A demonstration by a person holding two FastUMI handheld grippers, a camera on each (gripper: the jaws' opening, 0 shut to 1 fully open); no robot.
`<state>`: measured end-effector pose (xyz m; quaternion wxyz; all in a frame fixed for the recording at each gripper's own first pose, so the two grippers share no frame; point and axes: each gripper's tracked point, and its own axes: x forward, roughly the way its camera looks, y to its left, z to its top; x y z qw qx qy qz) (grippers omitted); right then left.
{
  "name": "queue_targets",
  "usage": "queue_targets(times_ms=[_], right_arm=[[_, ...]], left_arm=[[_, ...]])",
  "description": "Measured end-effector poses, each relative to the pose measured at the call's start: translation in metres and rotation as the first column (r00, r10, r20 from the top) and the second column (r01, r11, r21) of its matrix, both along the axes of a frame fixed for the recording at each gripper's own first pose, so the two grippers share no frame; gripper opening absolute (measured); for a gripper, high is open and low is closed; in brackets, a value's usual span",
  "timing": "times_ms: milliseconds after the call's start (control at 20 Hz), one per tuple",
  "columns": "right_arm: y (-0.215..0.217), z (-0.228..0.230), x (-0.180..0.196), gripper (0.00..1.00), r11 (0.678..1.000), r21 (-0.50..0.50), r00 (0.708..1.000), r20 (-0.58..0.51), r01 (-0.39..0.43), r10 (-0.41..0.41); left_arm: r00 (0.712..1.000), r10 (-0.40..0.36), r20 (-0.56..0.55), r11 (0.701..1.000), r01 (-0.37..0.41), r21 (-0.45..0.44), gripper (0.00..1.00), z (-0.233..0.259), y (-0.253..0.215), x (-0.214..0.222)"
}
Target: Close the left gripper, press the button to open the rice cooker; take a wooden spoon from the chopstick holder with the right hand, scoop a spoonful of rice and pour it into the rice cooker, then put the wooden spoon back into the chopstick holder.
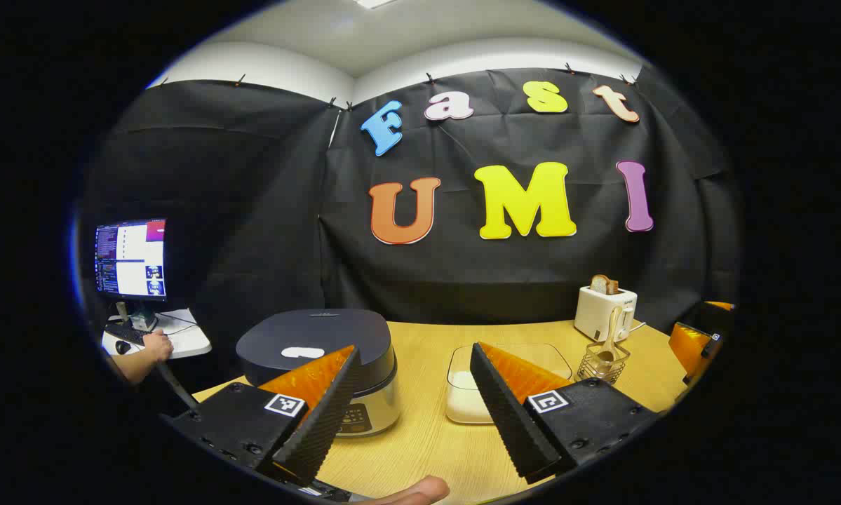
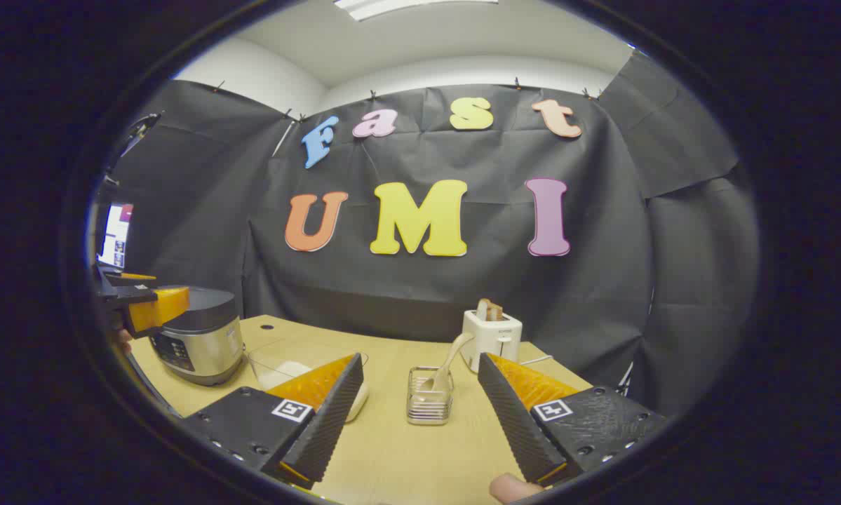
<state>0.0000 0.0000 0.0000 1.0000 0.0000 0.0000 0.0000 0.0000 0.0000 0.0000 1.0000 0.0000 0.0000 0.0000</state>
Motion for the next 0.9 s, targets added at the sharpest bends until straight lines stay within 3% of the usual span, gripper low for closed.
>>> queue_targets(times_ms=[600, 900], right_arm=[[-0.002, -0.005, 0.002, 0.98, 1.000, 0.012, 1.000, -0.017, 0.006, -0.006], [-0.002, -0.006, 0.002, 0.98, 1.000, 0.016, 1.000, -0.020, -0.003, 0.003]], left_arm=[[0.998, 0.056, 0.006, 0.997, -0.055, -0.052, 0.99, 0.004, 0.025, 0.003], [0.999, 0.054, -0.003, 0.998, -0.054, -0.020, 0.99, 0.001, 0.024, 0.006]])
